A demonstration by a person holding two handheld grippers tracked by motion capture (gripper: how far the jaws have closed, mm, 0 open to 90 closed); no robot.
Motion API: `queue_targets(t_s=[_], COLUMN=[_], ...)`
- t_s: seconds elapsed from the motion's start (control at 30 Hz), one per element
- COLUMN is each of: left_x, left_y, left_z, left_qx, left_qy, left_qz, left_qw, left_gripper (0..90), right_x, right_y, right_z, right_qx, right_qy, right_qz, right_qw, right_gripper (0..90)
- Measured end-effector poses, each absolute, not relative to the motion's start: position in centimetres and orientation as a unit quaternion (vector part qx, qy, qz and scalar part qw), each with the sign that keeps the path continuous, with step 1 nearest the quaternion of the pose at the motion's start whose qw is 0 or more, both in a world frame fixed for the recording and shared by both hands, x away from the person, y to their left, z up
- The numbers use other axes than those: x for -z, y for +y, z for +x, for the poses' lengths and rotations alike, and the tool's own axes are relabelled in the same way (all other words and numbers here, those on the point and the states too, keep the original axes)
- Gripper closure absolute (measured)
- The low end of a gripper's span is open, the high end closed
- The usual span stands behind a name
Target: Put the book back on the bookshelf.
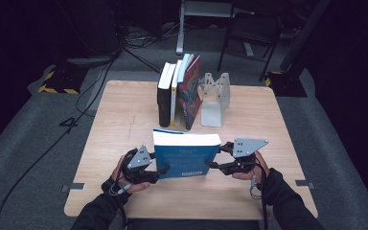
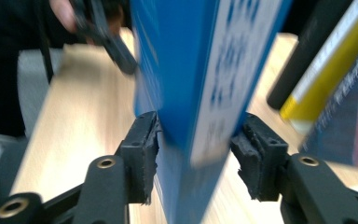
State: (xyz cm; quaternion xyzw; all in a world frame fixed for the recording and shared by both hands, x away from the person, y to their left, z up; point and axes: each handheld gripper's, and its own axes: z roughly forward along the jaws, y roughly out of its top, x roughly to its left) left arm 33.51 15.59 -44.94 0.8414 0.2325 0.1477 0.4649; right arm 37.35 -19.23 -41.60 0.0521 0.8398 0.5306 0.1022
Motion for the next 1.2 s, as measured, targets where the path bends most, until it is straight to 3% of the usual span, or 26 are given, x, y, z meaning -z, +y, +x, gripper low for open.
queue_targets(t_s=[0.17,0.33,0.53,1.2], left_x=[45.0,45.0,45.0,45.0], left_y=[15.4,14.8,14.1,9.0], left_z=[33.8,34.2,35.1,37.0], left_qx=[-0.149,-0.151,-0.146,-0.124], left_qy=[0.232,0.232,0.233,0.199], left_qz=[0.840,0.842,0.842,0.849], left_qw=[0.466,0.464,0.465,0.473], left_gripper=[38.4,34.8,31.0,30.5], right_x=[40.7,40.4,40.0,37.7], right_y=[-17.8,-17.0,-16.4,-20.3], right_z=[37.4,37.0,36.1,35.5], right_qx=[-0.552,-0.561,-0.552,-0.534], right_qy=[0.826,0.821,0.824,0.831], right_qz=[0.047,0.036,0.048,0.085], right_qw=[0.101,0.095,0.118,0.132], right_gripper=[47.2,53.3,56.9,55.2])
